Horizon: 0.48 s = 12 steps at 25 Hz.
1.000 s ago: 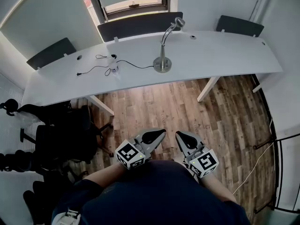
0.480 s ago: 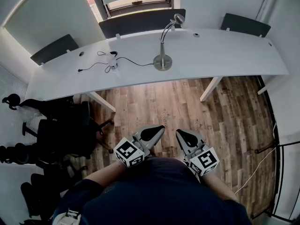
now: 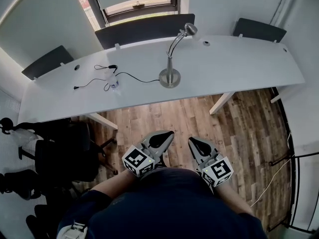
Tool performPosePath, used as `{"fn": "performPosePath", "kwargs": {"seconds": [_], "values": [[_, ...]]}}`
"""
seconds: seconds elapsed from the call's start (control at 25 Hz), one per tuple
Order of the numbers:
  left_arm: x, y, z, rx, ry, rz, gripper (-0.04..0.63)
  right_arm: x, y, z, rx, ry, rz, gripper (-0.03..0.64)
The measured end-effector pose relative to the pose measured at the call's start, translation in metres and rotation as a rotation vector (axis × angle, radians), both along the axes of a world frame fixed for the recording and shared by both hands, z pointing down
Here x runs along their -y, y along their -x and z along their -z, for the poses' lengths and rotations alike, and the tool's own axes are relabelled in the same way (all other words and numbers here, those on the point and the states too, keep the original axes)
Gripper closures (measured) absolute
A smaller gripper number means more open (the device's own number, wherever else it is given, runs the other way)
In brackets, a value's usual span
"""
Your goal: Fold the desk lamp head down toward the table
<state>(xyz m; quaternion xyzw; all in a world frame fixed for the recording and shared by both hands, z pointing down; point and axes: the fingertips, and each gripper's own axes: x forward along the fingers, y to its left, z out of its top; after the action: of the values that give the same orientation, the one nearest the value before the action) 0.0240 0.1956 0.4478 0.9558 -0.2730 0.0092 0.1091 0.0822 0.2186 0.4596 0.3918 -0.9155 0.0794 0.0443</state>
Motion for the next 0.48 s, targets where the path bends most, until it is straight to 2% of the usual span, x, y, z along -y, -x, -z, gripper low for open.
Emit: {"fn": "performPosePath", "kwargs": {"seconds": [0.28, 0.48], "values": [[0.136, 0.02, 0.01, 0.031, -0.059, -0.047, 0.592, 0.117, 0.022, 0.005, -0.026, 0.03, -0.088, 0.609], [0.209, 0.033, 0.003, 0.07, -0.043, -0.098, 0.592, 0.189, 0.034, 0.015, -0.063, 0.02, -0.152, 0.607]]}}
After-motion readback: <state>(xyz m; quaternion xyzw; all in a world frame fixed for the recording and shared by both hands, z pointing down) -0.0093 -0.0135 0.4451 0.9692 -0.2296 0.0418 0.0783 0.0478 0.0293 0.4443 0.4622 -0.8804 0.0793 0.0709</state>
